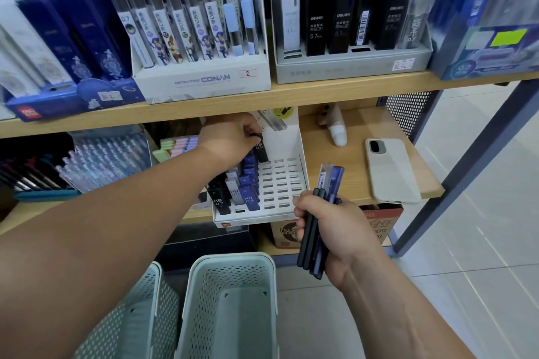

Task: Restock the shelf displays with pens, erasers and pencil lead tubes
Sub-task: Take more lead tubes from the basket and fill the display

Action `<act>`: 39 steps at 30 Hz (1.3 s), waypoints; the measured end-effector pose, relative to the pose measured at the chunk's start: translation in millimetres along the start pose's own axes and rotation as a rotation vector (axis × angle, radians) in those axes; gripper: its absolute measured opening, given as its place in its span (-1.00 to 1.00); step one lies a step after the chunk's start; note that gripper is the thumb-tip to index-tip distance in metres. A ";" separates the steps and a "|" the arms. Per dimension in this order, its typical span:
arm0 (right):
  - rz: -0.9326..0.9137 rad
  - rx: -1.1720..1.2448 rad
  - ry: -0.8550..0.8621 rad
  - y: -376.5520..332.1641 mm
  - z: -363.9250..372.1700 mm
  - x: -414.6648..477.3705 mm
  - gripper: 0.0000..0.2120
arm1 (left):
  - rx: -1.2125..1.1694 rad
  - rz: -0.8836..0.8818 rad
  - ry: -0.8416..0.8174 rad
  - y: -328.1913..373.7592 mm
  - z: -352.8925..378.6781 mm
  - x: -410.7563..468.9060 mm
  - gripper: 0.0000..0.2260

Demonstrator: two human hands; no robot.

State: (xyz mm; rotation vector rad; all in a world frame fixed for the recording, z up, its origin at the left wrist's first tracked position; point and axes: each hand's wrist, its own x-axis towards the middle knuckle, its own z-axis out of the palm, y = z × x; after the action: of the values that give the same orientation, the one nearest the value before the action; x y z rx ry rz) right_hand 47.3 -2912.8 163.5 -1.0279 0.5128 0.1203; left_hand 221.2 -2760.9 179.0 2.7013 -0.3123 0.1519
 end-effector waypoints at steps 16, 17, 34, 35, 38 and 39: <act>0.012 -0.008 -0.002 1.0 0.3 5.0 -0.89 | -0.058 0.016 -0.068 -0.8 5.1 2.7 -0.91; 0.013 -0.009 -0.004 0.7 1.0 5.4 -0.89 | -0.058 0.019 -0.060 -1.2 5.7 2.5 -0.91; 0.046 0.080 -0.077 2.5 12.1 8.8 -0.87 | 0.113 0.218 -0.041 8.6 -8.1 -17.9 -0.75; 0.049 0.072 -0.084 2.6 12.6 8.7 -0.86 | -0.004 0.198 -0.003 9.4 -8.3 -24.6 -0.81; 0.032 -0.011 -0.118 4.1 15.9 7.2 -0.86 | -0.524 0.047 -0.039 21.5 -9.3 -60.8 -0.86; 0.014 -0.053 -0.127 5.5 17.9 7.0 -0.86 | -0.646 -0.014 -0.092 25.5 -9.9 -76.0 -0.83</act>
State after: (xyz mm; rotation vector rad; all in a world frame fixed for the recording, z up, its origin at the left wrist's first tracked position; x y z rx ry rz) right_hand 57.9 -2895.9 163.3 -1.0616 0.4034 0.2108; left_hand 140.8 -2764.6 186.4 2.0710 -0.3053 -0.0703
